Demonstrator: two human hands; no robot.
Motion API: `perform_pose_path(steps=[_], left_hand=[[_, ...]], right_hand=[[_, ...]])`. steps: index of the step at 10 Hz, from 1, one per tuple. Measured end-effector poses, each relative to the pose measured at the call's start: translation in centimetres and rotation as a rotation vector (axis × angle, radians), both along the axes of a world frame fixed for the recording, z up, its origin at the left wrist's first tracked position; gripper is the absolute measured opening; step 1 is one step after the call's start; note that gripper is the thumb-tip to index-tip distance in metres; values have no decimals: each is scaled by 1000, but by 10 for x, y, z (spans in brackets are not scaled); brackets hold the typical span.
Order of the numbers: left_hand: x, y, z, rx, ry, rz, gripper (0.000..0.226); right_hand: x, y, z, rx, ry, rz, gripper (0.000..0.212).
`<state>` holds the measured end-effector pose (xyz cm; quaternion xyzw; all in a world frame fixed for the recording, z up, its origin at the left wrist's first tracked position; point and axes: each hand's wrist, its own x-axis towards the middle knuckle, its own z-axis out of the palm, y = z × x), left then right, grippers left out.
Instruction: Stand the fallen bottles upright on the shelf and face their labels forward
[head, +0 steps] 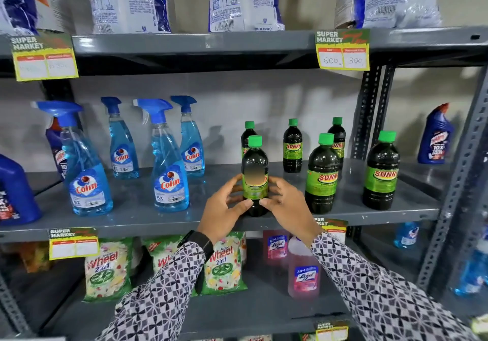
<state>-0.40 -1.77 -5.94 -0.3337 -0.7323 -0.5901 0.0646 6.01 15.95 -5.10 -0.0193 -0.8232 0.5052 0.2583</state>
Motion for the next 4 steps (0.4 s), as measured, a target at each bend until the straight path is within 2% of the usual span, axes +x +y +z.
perform_pose_path(steps=[2, 3, 4], left_hand=[[0, -1, -1, -36, 6, 19, 72], [6, -1, 3, -51, 11, 46, 70], [16, -4, 1, 21, -36, 79, 66]], right_hand=[[2, -1, 0, 3, -1, 1, 61], [8, -5, 2, 5, -28, 24, 67], [19, -9, 1, 54, -19, -10, 76]])
